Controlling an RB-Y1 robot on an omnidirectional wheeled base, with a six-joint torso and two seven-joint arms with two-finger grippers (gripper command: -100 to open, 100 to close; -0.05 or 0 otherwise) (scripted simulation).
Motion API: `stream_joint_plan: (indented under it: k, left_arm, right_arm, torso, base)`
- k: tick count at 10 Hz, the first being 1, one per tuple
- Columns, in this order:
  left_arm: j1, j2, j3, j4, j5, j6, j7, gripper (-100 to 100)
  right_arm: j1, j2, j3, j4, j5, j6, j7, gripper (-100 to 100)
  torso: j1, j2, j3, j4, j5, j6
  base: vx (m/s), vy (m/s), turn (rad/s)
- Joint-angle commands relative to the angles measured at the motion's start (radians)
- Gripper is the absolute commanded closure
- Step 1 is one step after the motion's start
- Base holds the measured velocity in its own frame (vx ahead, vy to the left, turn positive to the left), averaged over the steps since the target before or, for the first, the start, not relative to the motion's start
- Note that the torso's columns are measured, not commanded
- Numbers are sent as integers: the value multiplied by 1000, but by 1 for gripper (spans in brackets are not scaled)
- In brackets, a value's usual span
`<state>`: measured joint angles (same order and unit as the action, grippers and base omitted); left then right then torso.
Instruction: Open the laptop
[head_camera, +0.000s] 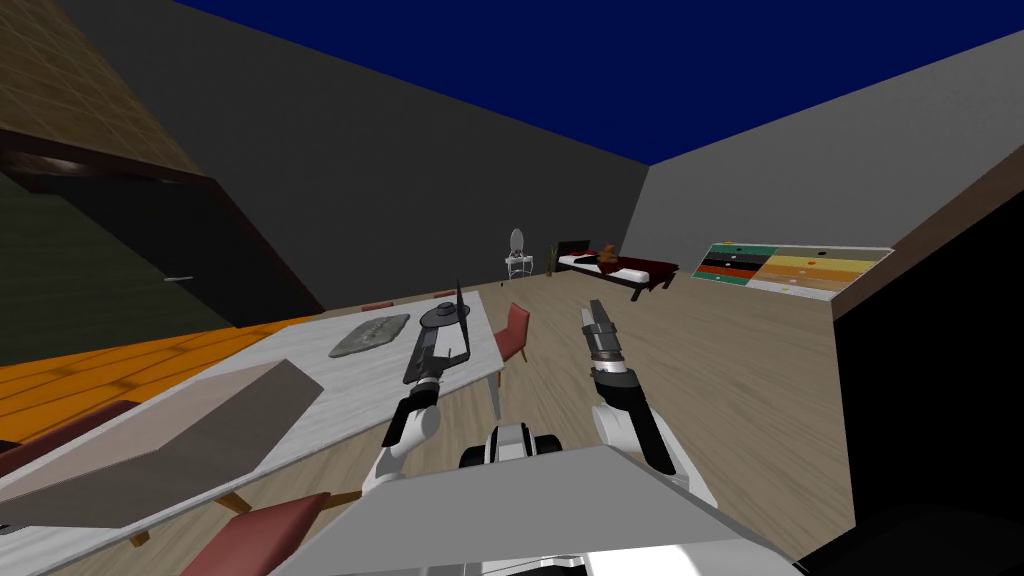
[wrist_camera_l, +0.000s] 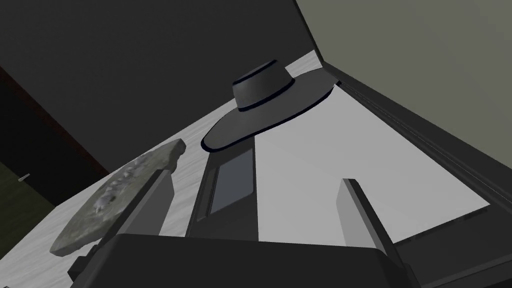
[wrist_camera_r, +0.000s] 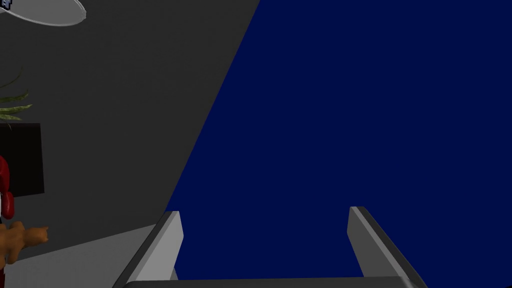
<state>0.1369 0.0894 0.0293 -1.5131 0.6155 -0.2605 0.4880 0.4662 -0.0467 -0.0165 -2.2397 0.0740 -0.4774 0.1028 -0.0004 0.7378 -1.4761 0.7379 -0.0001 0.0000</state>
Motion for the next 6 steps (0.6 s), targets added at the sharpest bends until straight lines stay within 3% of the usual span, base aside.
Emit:
stream_joint_plan:
  k: [1,3,6]
  left_arm:
    - [2,48,3,-6,1,2,-1,-100]
    - [2,85,8,-6,3,0,-2,-100]
    - [7,96,22,-5,10,-3,-4,-100]
  right_arm:
    - [0,0,0,0,0,0,0,0]
    - [0,0,0,0,0,0,0,0]
    - [0,0,0,0,0,0,0,0]
  torso:
    - [0,0,0,0,0,0]
    - [-1,0,0,0,0,0]
    - [-4,-1,-1,0,-1,0]
  base:
    - [13,-37,14]
    - [12,-62,19]
    - [35,-164,51]
